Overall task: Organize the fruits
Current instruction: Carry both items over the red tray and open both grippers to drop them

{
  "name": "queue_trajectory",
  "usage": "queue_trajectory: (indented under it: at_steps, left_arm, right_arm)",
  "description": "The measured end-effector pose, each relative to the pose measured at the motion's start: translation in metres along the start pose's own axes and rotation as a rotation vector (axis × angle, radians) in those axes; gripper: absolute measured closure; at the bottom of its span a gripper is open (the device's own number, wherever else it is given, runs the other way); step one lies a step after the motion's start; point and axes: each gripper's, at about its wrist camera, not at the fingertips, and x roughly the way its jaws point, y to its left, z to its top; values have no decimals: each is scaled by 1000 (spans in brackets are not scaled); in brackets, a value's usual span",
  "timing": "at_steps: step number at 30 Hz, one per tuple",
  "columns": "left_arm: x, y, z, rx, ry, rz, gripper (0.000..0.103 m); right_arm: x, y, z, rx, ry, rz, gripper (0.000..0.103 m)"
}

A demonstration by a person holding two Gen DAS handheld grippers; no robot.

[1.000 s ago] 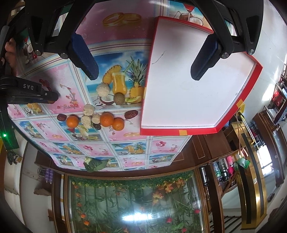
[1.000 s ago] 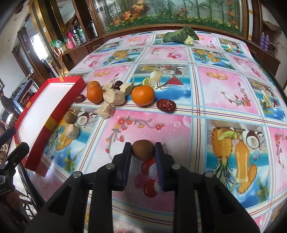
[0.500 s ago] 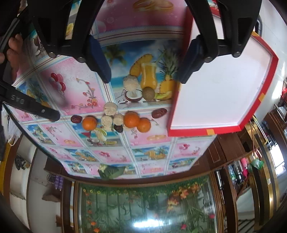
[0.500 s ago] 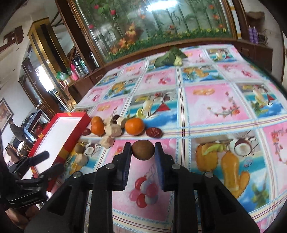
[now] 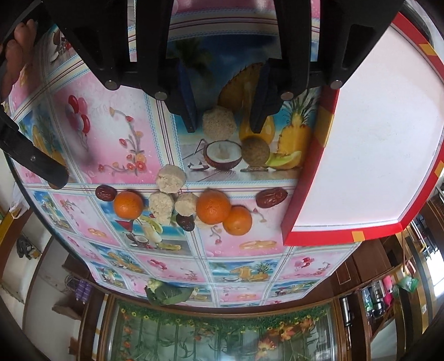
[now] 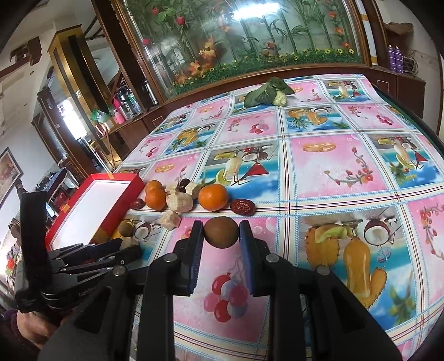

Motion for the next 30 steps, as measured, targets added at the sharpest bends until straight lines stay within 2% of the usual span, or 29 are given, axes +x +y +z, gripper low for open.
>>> queue_trajectory:
  at_steps: [6,15,23,27,30]
  left_arm:
    - [3,-2,5,18,-11,-12,79]
    - [-3,-5,1,38,-23,-42,79]
    - [-54,9,-8,25,-117,-57,79]
    - [-82,35,-13,-8,-172,-34,79]
    - [-97,61,-16,-36,-208,15,79]
  right_arm:
    - [2,-1,0,2,10,-1,75]
    - [1,-3,-1,3,3,-9,75]
    - [2,-3,0,9,-2,-15,75]
    - [5,1,1,7,6,-26,75]
    - [9,16,-1,-5,29,3,75]
